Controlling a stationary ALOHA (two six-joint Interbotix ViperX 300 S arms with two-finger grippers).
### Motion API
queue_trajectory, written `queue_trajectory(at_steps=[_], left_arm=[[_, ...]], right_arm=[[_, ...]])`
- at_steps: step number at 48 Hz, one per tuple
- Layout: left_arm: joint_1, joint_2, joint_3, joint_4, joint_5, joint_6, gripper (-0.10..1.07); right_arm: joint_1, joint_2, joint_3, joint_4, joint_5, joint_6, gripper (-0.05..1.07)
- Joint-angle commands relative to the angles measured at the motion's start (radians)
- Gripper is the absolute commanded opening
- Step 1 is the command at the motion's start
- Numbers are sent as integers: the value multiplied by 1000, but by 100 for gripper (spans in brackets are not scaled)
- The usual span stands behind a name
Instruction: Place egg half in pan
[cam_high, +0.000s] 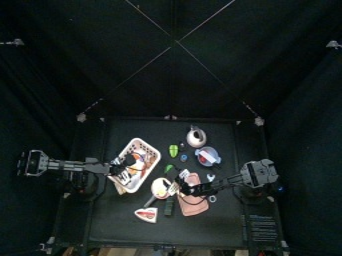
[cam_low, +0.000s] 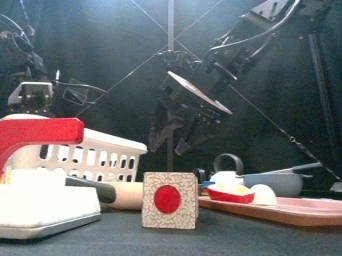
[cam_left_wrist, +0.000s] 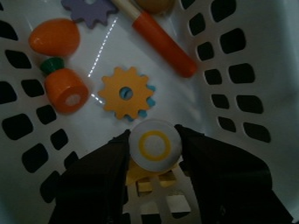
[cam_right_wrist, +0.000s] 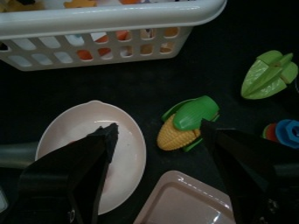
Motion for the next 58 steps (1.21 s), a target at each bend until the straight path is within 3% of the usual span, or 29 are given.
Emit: queue_trajectory(at_steps=[1, 12, 24, 41, 49, 58], left_arm=[[-14, -28, -18, 0, 0, 0, 65], [-74, -129, -55, 31, -40, 2, 65], [-89, -140, -55, 67, -272, 2, 64], [-117, 77, -92, 120, -577, 3, 64], [-117, 183, -138, 192, -624, 3, 64], [-121, 273, -189, 210, -640, 5, 64]], right_arm=[[3, -71, 9, -5, 6, -2, 104], [34, -144, 72, -6, 17, 2, 104], [55, -167, 107, -2, 26, 2, 104], [107, -201, 135, -5, 28, 0, 104], [132, -222, 150, -2, 43, 2, 104], [160, -225, 164, 6, 74, 0, 104]])
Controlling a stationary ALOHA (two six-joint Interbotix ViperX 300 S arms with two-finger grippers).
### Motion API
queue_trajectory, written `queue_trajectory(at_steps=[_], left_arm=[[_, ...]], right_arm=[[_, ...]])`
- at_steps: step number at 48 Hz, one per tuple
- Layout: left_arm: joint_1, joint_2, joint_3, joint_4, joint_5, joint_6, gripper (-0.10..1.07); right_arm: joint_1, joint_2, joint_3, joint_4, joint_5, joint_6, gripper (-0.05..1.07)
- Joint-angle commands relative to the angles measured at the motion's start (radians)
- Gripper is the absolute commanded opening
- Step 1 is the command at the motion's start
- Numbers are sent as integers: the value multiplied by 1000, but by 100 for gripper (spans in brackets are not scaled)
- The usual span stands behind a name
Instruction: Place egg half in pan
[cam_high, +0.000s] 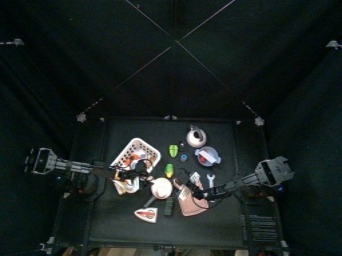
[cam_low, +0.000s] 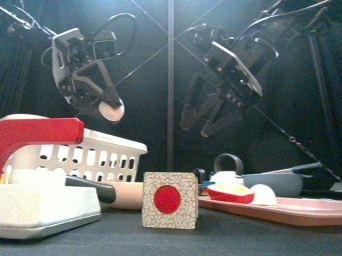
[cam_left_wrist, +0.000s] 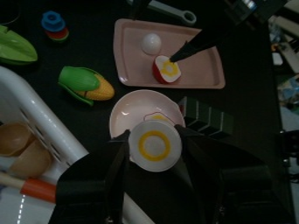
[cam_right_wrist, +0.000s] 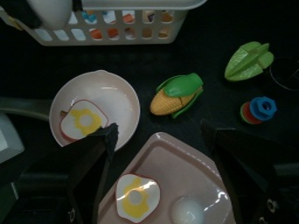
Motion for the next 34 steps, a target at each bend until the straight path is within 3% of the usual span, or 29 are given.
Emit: queue_trajectory(at_steps=[1, 17, 27, 34], left_arm=[[-2, 48, -57, 12, -12, 3, 64], [3, 221, -150, 94, 25, 3, 65], [3, 259, -156, 92, 63, 2, 67], [3, 261, -158, 92, 64, 3, 75]], right_arm=[[11, -38, -6, 0, 23, 0, 104], [18, -40, 3, 0, 35, 0, 104], [29, -44, 12, 0, 35, 0, 104], [29, -44, 12, 0, 35, 0, 104]])
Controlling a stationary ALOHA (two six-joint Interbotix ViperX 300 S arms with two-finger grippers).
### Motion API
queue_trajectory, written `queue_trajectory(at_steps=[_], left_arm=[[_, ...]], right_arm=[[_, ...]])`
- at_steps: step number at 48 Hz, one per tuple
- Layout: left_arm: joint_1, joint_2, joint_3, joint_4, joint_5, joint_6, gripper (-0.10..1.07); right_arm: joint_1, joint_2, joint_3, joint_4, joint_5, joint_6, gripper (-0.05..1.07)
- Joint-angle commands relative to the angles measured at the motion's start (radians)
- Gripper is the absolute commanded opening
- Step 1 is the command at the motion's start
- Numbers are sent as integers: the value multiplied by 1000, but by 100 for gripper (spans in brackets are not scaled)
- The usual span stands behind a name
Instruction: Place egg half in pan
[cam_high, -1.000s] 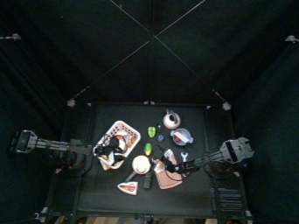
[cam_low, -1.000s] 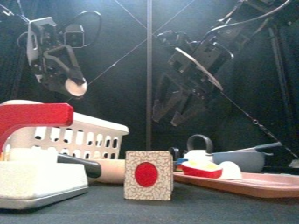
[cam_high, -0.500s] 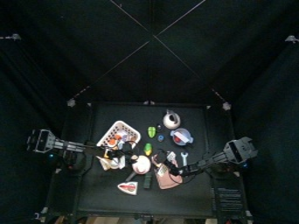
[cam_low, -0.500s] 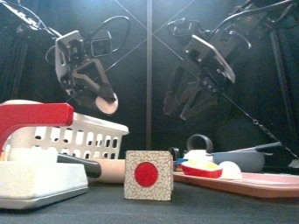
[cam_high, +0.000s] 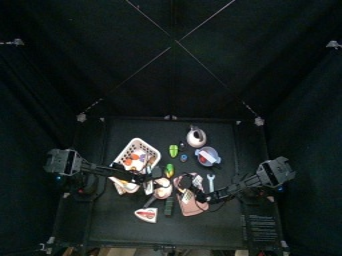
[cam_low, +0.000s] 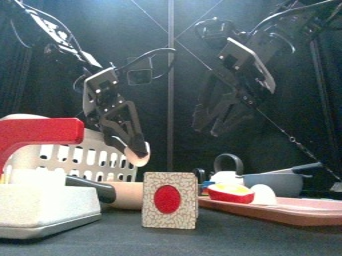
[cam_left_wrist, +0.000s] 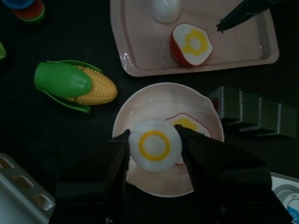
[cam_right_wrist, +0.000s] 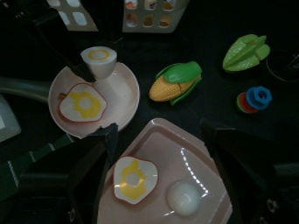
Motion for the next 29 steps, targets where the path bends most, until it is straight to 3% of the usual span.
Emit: queue_trajectory(at_steps=[1, 12, 29], left_arm=[[2, -8, -20, 3, 0, -2, 77], [3, -6, -20, 5, 0, -2, 91], [2, -41, -14, 3, 0, -2, 93]], right_arm=[[2, -34, -9, -3, 3, 0, 104], [2, -34, -9, -3, 3, 0, 104], [3, -34, -5, -3, 5, 0, 104]])
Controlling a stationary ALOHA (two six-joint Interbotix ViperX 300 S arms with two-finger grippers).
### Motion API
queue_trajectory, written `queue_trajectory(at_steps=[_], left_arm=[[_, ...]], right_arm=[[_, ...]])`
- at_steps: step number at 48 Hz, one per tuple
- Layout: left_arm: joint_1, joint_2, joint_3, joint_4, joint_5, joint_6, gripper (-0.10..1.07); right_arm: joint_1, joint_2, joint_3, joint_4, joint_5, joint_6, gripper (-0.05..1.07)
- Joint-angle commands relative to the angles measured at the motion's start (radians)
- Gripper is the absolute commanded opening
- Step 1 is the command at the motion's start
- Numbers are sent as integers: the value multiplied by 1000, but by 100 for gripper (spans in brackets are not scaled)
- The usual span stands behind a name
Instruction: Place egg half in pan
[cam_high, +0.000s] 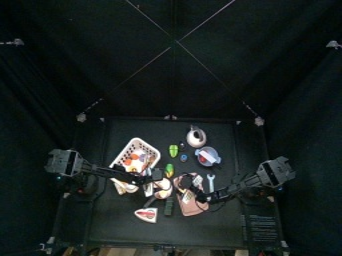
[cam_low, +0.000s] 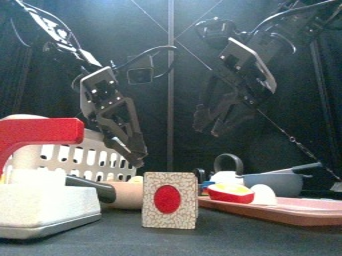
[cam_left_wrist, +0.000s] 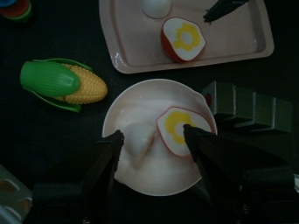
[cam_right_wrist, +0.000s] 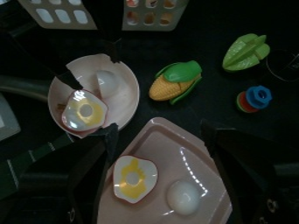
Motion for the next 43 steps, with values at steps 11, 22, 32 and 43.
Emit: queue_trajectory(at_steps=[11, 22, 32, 43], left_arm=[[-3, -51, -3, 3, -3, 0, 93], [-3, -52, -2, 5, -6, 0, 93], [-3, -51, -2, 5, -8, 0, 92], [-2, -64, -3, 12, -21, 0, 92]], right_arm=[[0, -35, -3, -3, 2, 2, 104], [0, -35, -3, -3, 2, 2, 104], [0, -29, 2, -3, 2, 2, 104], [-5, -25, 25, 14, 2, 3, 104]])
